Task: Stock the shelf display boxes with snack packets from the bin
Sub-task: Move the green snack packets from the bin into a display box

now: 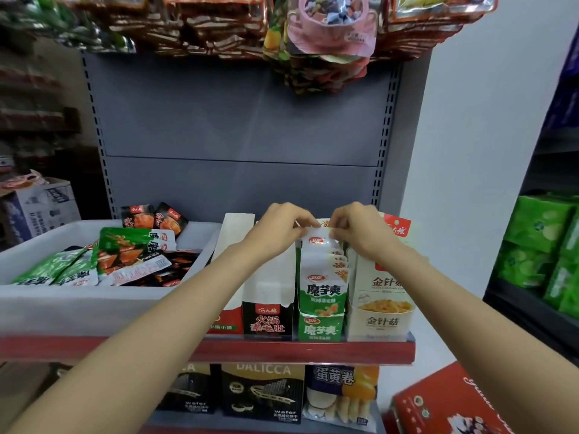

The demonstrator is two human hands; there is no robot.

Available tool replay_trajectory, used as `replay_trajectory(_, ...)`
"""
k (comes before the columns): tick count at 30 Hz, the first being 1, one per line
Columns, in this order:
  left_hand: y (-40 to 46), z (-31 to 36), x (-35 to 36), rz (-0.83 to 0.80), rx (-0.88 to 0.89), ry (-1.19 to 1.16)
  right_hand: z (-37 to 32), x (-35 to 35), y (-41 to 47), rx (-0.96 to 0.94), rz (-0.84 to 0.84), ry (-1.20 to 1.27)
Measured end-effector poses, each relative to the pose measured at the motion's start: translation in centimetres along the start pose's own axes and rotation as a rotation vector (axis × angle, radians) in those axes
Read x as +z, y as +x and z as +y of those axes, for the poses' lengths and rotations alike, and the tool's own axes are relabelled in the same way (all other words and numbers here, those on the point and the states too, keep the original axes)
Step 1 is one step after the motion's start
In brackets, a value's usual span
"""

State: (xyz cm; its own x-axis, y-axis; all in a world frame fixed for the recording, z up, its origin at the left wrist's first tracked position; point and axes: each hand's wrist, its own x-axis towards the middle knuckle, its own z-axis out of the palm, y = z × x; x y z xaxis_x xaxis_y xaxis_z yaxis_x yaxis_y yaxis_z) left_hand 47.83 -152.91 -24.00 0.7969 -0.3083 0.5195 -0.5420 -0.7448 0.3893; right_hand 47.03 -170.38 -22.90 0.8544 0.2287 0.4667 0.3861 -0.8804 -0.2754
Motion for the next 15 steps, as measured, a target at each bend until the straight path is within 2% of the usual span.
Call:
replay_trajectory(3,-0.5,-0.3,-0.2,0.017,-0.009,0.001,-0.3,0.4,-0.1,-0.026,0.032,0.015)
replay_trajectory(7,-2.0,-1.1,-2.5,0.124,-0.033,-0.073,-2.3,0.5,0.1,-0.08,0.103,0.084)
replay_trajectory(15,-7.6,-7.2,-7.6,0.261,-0.185,-0.041,-11.2,5.2,2.0,-0.136,-0.013,0.327)
